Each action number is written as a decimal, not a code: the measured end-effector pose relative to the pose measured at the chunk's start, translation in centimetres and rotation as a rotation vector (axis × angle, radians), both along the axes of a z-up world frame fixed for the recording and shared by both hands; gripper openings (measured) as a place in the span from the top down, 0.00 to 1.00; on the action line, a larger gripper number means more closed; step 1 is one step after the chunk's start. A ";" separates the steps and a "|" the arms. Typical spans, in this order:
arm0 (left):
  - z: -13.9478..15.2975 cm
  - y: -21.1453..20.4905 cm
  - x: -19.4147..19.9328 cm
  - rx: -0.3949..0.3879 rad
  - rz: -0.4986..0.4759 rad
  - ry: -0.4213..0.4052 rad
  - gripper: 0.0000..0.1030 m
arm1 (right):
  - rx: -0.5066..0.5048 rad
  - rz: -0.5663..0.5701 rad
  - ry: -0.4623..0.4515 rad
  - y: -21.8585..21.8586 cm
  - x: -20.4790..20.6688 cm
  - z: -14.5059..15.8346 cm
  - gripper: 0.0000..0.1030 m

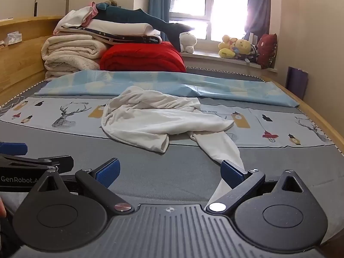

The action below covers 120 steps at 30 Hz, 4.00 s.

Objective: Fold small clothes

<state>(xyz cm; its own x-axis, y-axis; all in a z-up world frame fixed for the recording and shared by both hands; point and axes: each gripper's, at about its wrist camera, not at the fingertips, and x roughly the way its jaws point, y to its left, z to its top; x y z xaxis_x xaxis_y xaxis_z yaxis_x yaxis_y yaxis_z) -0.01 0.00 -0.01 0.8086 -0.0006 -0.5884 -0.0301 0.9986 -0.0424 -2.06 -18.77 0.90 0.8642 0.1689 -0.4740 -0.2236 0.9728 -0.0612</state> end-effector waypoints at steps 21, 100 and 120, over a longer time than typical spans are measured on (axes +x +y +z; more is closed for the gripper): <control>-0.1 0.1 -0.1 0.002 0.000 0.000 0.01 | -0.002 0.007 0.001 0.2 -0.1 0.0 0.04; -11.3 -5.6 26.9 0.025 -0.186 0.286 0.99 | 0.104 -0.187 0.110 -13.9 13.5 0.5 0.67; -10.0 20.0 6.2 0.122 -0.406 0.649 0.93 | 0.028 -0.170 0.183 -9.7 11.9 -1.8 0.67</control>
